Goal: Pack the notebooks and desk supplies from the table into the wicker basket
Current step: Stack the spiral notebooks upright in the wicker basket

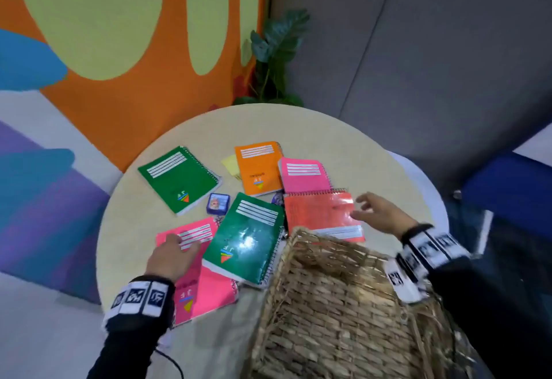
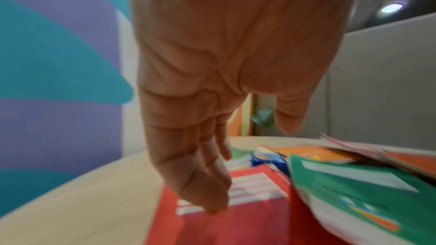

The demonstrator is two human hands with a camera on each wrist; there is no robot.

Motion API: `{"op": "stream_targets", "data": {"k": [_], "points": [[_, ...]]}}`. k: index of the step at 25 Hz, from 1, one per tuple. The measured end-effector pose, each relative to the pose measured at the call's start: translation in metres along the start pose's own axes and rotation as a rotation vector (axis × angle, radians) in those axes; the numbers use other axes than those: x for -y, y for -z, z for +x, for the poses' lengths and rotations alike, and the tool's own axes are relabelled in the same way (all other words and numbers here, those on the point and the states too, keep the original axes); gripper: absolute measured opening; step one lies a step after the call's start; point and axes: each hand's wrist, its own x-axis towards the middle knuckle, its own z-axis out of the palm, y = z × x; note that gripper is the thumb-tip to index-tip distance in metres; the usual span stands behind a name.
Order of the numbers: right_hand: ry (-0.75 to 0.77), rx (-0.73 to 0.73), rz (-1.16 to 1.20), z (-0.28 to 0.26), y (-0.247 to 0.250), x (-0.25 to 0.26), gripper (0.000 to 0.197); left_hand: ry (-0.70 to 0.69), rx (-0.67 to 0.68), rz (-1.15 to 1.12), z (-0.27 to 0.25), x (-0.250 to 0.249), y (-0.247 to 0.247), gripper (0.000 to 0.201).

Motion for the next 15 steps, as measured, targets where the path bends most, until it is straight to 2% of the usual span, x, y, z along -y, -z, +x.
{"op": "stream_targets", "data": {"k": [3,5,8,11,13,15], "points": [[-0.064,0.088,-0.274,0.056,0.008,0.009,0.071,0.058,0.142,0.011,0.005,-0.029,-0.026,0.098],[0.005,0.094,-0.417,0.086,0.003,0.02,0.08,0.061,0.166,0.005,0.005,-0.04,-0.039,0.105],[0.12,0.137,-0.578,0.116,-0.018,0.029,0.096,0.054,0.158,-0.004,0.009,-0.048,-0.051,0.096],[0.096,0.194,-0.659,0.138,-0.041,0.024,0.104,0.081,0.182,-0.051,0.009,-0.052,-0.056,0.083],[0.078,0.231,-0.699,0.146,-0.046,0.012,0.104,0.029,0.181,-0.027,0.008,-0.052,-0.054,0.07],[0.077,0.254,-0.708,0.15,-0.042,0.004,0.091,-0.036,0.183,-0.078,0.004,-0.054,-0.046,0.058]]}}
